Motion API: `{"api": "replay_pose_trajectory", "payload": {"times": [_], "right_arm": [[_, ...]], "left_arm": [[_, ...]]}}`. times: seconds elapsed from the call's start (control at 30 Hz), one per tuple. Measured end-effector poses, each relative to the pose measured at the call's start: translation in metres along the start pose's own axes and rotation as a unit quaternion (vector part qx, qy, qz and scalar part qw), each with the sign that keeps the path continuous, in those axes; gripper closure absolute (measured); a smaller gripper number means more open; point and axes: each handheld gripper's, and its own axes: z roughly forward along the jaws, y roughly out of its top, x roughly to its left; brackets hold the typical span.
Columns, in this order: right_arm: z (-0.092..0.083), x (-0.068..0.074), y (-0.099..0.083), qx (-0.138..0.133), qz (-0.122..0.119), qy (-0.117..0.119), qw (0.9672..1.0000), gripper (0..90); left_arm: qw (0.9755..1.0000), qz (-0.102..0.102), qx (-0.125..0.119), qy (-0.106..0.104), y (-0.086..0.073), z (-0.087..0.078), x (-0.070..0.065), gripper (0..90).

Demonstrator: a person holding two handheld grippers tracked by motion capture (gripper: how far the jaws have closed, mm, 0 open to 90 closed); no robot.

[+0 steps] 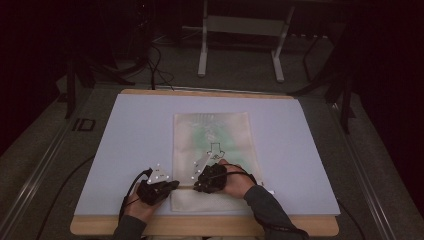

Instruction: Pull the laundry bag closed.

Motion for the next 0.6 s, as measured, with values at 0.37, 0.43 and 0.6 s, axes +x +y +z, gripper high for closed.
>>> {"api": "replay_pose_trajectory", "payload": {"times": [0.37,0.43,0.6], "right_arm": [[-0.0023,-0.0002,-0.0017,0.005,0.0,0.001,1.0,82.2],[-0.0023,0.0,-0.0014,0.006,0.0,0.0,1.0,82.2],[-0.0029,0.0002,-0.001,0.01,-0.003,0.0,0.9999,82.2]], "left_arm": [[1.0,-0.001,0.0,-0.001,0.0001,0.0,0.0001,89.6],[1.0,-0.001,0.001,-0.001,0.0001,0.0,0.0001,89.6],[1.0,-0.001,0.001,-0.001,0.0001,-0.0001,0.0002,89.6]]}}
